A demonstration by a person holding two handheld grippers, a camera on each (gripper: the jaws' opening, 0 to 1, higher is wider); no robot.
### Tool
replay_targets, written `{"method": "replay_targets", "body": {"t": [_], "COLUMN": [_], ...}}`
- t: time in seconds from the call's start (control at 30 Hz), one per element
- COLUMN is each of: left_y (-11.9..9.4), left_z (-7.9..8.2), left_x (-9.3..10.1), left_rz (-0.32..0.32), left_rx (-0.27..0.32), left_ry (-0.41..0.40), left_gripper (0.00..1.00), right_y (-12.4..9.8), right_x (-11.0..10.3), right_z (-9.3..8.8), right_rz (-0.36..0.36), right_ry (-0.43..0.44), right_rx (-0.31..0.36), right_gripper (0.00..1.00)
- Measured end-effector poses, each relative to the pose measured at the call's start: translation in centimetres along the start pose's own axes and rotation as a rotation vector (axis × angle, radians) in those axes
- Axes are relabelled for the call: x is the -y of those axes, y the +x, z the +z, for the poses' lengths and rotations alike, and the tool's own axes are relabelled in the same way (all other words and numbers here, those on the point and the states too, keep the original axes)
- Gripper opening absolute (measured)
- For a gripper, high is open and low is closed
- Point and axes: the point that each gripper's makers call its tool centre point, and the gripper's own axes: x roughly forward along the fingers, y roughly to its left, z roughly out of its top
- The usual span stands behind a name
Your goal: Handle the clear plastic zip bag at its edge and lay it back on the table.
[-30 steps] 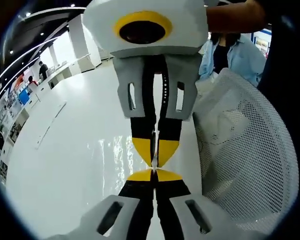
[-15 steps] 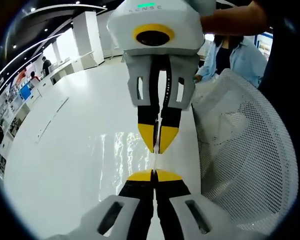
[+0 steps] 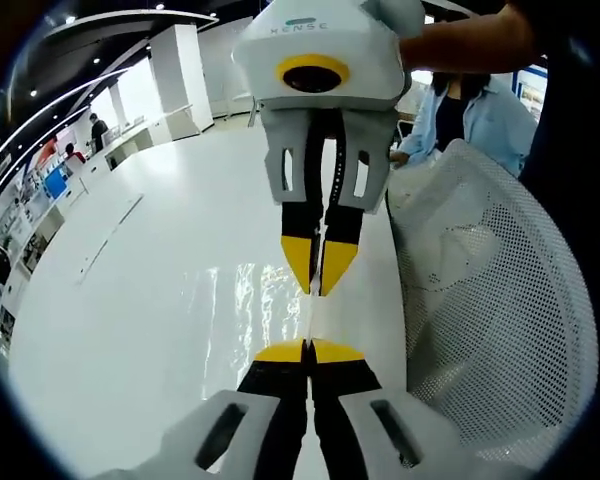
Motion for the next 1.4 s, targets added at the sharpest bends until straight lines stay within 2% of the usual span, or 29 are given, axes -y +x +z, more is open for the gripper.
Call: {"method": "replay_targets", "body": {"t": [0.33,0.4,0.5,1.1,1.4], "left_y": [0.0,0.0,0.0,0.7,1.0], "left_z": [-0.3,-0.3,-0.5,-0.6,-0.5], "left_x": [-0.4,0.0,-0.2,-0.5,-0.3], "left_rz": [0.006,-0.012,-0.006,-0.011,-0.016], "left_rx": [-0.002,-0.003,-0.012,-0.020,-0.021], "left_ry": [-0.003,-0.051,-0.019,-0.019,-0.010], "left_gripper": [0.00,0.00,0.00,0.02,0.00], "right_y": [0.0,-0.1,0.0,0.0,-0.1], "right_x": [-0.1,0.0,-0.2,-0.2,-0.2], "right_z": [0.1,0.2,0.3,0.8,0.9], "right_rz": [-0.001,-0.001,0.001,0.003,0.001], "right_ry": [0.009,0.015,0.007,0.005,0.001], "right_rx": [-0.002,-0.002,-0.010,-0.004,0.003], "right_gripper": [0.00,0.00,0.00,0.00,0.00]}}
